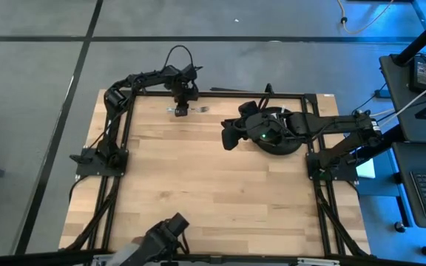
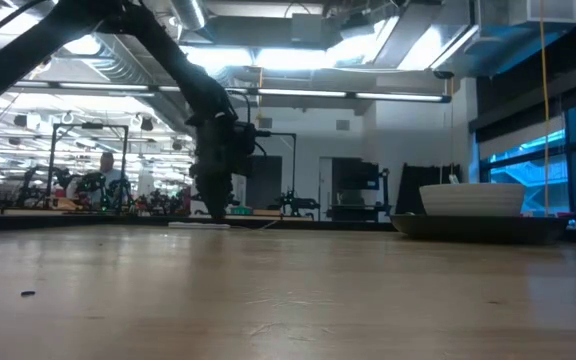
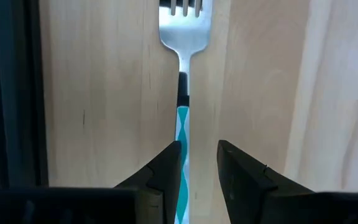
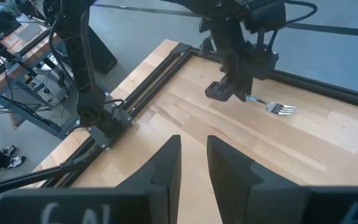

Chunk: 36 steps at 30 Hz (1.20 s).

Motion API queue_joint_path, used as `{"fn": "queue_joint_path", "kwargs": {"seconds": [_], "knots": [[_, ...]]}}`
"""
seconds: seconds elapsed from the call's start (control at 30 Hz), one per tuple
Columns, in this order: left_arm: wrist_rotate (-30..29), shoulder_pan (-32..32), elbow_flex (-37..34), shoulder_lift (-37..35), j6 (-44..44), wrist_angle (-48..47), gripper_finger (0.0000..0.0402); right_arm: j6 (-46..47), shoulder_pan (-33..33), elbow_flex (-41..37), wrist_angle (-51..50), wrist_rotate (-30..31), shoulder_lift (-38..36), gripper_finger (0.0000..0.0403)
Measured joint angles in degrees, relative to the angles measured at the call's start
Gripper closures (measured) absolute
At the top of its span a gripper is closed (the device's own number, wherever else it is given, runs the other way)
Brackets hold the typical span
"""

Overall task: Set table place
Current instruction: Put the fork on the middle left side of the table

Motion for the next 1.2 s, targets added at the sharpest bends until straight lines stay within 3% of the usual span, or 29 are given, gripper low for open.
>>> {"fn": "queue_joint_path", "kwargs": {"seconds": [0.7, 0.93, 1.2], "knots": [[5.63, -0.57, -3.28, -0.25, -3.82, -0.21, 0.0304, 0.43, 0.0, 0.0, 0.11, -0.02, 0.0, 0.0323], [-3.17, -2.75, -2.88, -0.04, -3.66, 1.57, 0.0304, 0.43, 0.02, 0.0, 0.09, -0.04, 0.0, 0.0323], [-2.89, -2.79, -2.06, 0.11, -3.7, 2.09, 0.0308, 0.19, 0.0, 0.0, 0.04, -0.09, 0.0, 0.0323]]}}
